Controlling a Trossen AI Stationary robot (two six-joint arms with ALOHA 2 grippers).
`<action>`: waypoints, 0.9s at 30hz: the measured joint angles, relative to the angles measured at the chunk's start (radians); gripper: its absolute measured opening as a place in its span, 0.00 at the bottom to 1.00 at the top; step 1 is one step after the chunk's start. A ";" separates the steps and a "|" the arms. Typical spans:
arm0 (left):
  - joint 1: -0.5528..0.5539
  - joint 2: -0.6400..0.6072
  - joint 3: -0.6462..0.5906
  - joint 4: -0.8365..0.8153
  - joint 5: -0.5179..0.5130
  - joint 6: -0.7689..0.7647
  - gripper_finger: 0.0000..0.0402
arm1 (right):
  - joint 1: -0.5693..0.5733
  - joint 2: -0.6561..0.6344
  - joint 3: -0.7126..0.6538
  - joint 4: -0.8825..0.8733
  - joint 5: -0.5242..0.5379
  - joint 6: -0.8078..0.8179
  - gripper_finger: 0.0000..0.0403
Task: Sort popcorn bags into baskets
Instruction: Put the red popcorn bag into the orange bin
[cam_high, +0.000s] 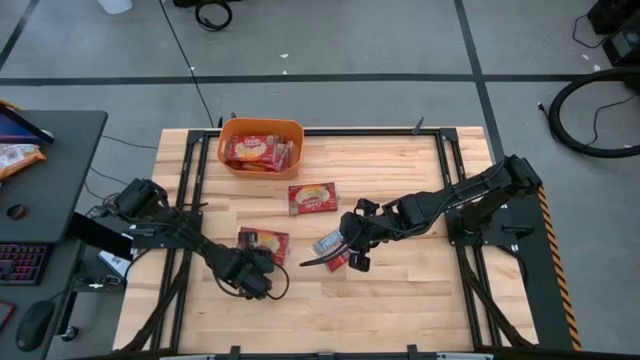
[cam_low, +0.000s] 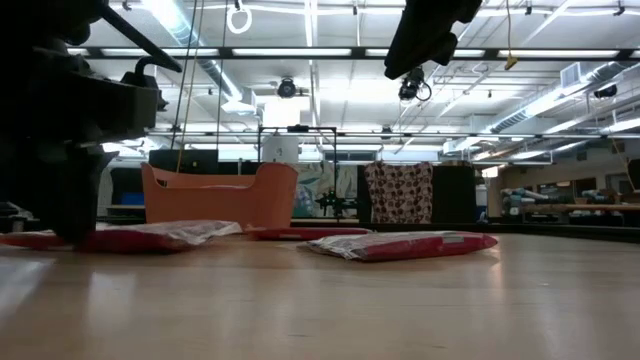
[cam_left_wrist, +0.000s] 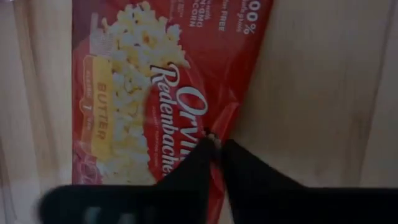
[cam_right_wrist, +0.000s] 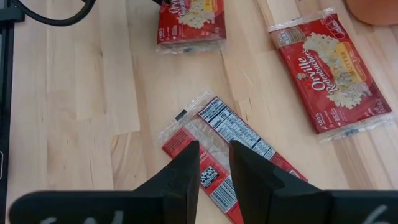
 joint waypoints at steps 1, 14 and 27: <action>0.000 0.000 0.000 0.000 0.000 0.000 0.06 | 0.000 0.000 0.000 0.000 0.000 0.003 0.23; 0.001 -0.079 0.066 -0.126 0.009 -0.031 0.01 | 0.000 0.001 0.000 -0.001 0.007 0.007 0.23; 0.031 -0.296 0.069 -0.186 -0.028 -0.079 0.00 | 0.000 0.001 0.000 0.000 0.013 -0.017 0.23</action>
